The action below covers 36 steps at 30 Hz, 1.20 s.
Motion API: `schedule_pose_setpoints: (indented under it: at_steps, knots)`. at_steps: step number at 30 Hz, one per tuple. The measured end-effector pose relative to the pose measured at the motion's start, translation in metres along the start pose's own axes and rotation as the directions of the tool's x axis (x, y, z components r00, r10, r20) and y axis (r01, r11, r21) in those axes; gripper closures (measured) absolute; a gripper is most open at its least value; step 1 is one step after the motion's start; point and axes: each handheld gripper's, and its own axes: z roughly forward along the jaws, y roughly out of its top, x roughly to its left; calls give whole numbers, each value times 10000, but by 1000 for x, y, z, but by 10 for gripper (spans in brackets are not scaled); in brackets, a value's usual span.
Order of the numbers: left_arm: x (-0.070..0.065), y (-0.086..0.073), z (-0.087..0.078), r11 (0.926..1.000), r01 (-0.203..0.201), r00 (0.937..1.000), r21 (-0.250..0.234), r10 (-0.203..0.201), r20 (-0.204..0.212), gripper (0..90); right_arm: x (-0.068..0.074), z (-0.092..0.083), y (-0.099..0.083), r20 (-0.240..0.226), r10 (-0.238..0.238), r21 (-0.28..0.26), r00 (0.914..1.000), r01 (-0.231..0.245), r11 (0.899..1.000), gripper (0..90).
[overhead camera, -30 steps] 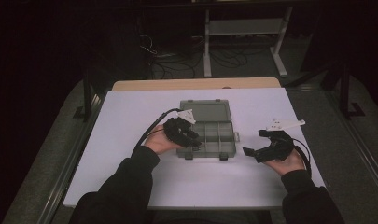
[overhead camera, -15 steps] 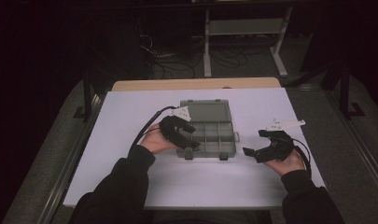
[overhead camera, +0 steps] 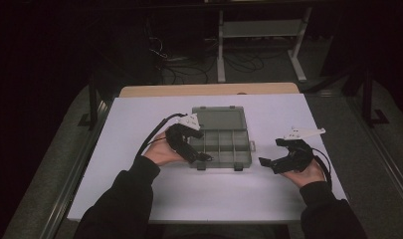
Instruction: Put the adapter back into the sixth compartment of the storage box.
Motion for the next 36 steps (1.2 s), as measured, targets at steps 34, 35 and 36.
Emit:
schedule_pose_setpoints:
  at_steps: [34,35,36]
  knots:
    - [7,-35,-48,9952,582,9939,-791,-652,-889,0,0,0,0,43,37,14,10000,-37,10000,0]
    - [8,-38,-51,9948,595,9932,-826,-673,-954,0,0,0,0,41,47,27,10000,-47,10000,0]
    - [8,-38,-51,9948,595,9932,-826,-673,-954,0,0,0,0,41,47,27,10000,-47,10000,0]
